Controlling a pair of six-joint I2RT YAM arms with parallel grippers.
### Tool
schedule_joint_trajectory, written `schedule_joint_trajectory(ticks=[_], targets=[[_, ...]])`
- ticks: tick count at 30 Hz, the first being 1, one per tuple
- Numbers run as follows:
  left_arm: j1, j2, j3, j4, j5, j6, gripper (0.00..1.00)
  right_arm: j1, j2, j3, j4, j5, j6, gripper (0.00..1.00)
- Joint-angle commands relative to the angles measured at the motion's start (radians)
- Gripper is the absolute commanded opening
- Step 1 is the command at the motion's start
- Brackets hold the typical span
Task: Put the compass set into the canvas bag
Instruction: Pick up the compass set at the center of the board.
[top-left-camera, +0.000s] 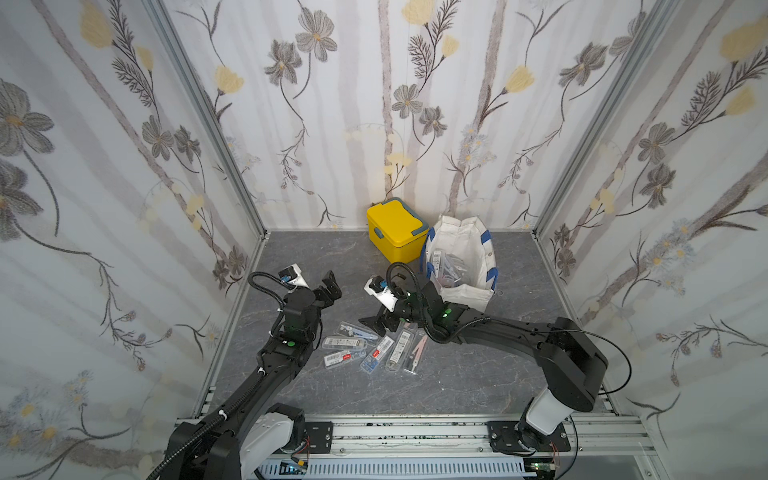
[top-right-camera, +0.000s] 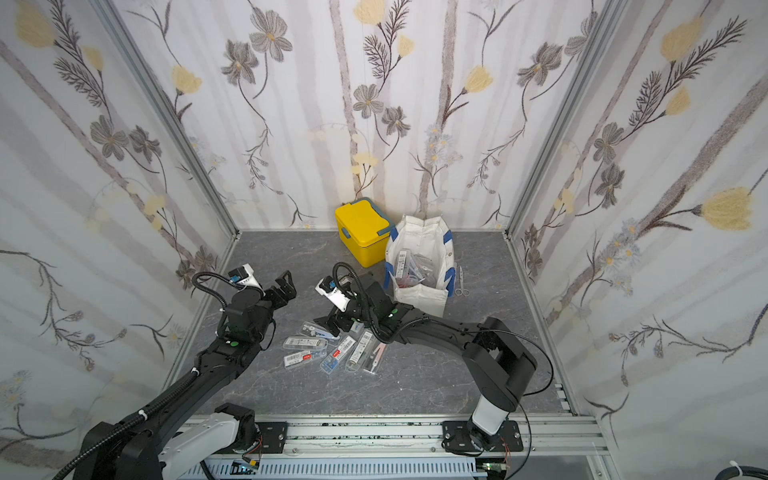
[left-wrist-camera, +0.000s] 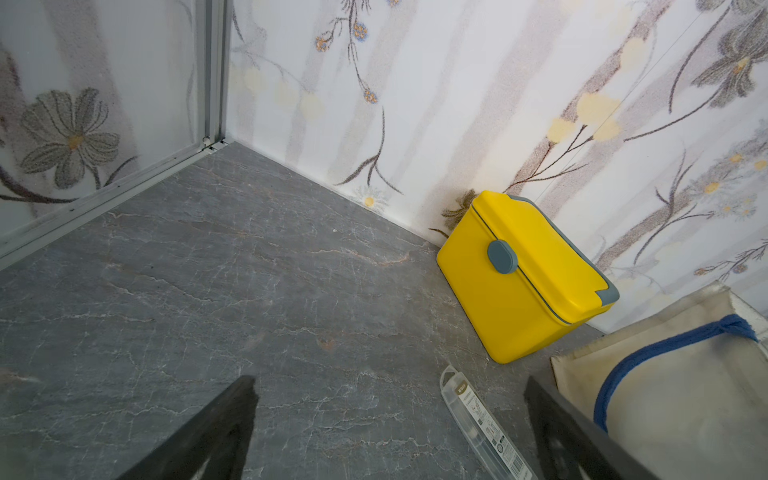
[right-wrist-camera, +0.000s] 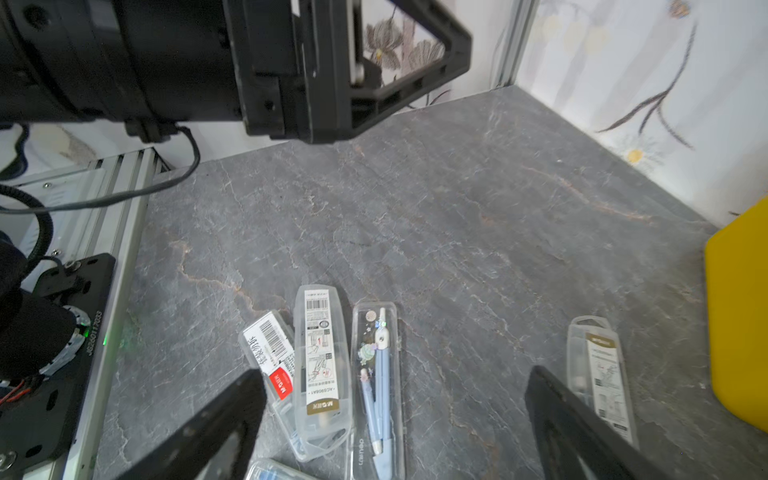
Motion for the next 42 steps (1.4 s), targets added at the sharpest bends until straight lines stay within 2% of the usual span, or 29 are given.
schedule_joint_trajectory(ticks=[1,7,13,19,24,30,42], targets=[[0.022,-0.012,-0.009,-0.029,-0.006,-0.067,1.00,0.018,0.045,0.034,0.005,-0.034,-0.053,0.94],[0.068,-0.009,-0.030,-0.003,0.071,-0.105,1.00,0.033,0.134,0.085,-0.053,-0.058,-0.060,0.90],[0.077,-0.013,-0.041,0.020,0.106,-0.102,1.00,0.029,0.227,0.153,-0.174,0.048,-0.047,0.87],[0.082,-0.018,-0.053,0.033,0.115,-0.102,1.00,-0.001,0.232,0.067,-0.128,0.075,-0.027,0.82],[0.082,-0.011,-0.060,0.044,0.121,-0.103,1.00,-0.015,0.235,0.031,-0.141,0.088,-0.054,0.72],[0.083,0.014,-0.055,0.058,0.148,-0.104,1.00,0.010,0.237,0.023,-0.152,0.084,-0.122,0.72],[0.085,0.029,-0.049,0.053,0.169,-0.092,1.00,0.023,0.292,0.071,-0.182,0.111,-0.163,0.72]])
